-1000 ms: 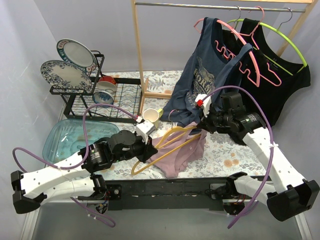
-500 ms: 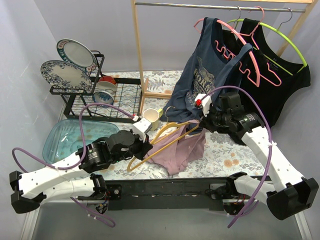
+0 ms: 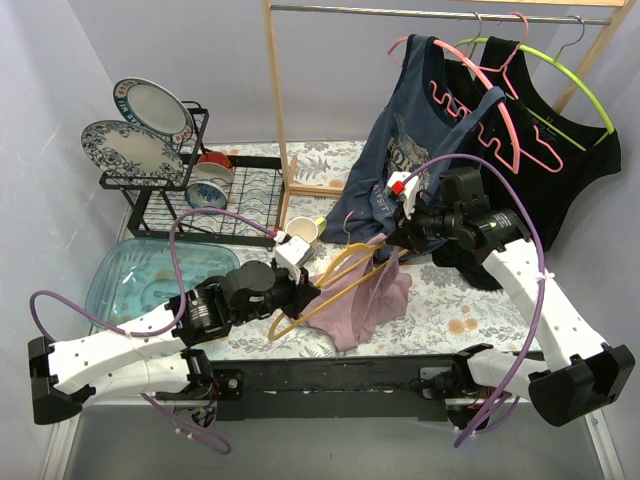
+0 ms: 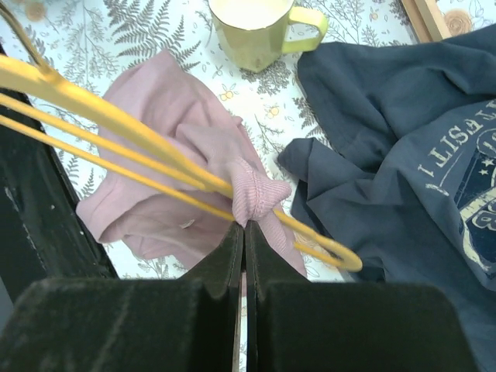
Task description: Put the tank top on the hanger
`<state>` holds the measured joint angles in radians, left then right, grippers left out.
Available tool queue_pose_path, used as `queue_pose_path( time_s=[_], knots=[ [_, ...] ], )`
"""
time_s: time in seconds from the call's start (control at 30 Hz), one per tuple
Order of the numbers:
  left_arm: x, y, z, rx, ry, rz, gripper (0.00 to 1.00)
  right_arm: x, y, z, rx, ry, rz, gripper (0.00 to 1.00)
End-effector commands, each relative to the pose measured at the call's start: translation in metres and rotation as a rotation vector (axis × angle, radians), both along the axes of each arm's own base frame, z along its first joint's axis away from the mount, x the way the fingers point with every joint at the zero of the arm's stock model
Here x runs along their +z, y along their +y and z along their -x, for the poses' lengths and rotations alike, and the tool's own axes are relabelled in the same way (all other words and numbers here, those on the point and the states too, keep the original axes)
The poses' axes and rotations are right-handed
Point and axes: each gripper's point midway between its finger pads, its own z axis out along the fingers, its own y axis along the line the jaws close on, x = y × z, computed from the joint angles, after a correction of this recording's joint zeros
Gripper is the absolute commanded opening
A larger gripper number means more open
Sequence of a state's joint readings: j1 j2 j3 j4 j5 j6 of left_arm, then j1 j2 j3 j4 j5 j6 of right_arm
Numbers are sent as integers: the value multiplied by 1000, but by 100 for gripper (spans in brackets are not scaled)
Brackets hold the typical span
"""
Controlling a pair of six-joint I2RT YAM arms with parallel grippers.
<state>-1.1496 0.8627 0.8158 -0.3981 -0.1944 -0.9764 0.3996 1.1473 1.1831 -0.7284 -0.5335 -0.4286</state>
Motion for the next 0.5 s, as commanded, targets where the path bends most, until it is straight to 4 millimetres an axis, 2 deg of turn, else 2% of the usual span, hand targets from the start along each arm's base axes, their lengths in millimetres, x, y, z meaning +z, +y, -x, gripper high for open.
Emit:
queue_pose_path(
  time_s=[0.0, 0.13, 0.27, 0.3, 0.37, 0.4, 0.47],
  knots=[
    [12, -15, 3, -28, -12, 102, 0, 25, 9, 3, 32, -32, -71, 1],
    [20, -11, -1, -7, -54, 141, 0, 10, 7, 19, 93, 2, -54, 1],
    [32, -4, -8, 26, -131, 203, 0, 7, 4, 38, 171, -4, -40, 4],
    [27, -3, -10, 36, -139, 195, 0, 10, 3, 41, 184, -17, -41, 7],
    [28, -6, -12, 39, -151, 219, 0, 16, 2, 45, 202, -35, -35, 12],
    [23, -8, -12, 33, -149, 217, 0, 21, 1, 45, 204, -51, -35, 20],
    [27, -10, -12, 27, -159, 239, 0, 26, -6, 37, 165, -94, 6, 36]
  ],
)
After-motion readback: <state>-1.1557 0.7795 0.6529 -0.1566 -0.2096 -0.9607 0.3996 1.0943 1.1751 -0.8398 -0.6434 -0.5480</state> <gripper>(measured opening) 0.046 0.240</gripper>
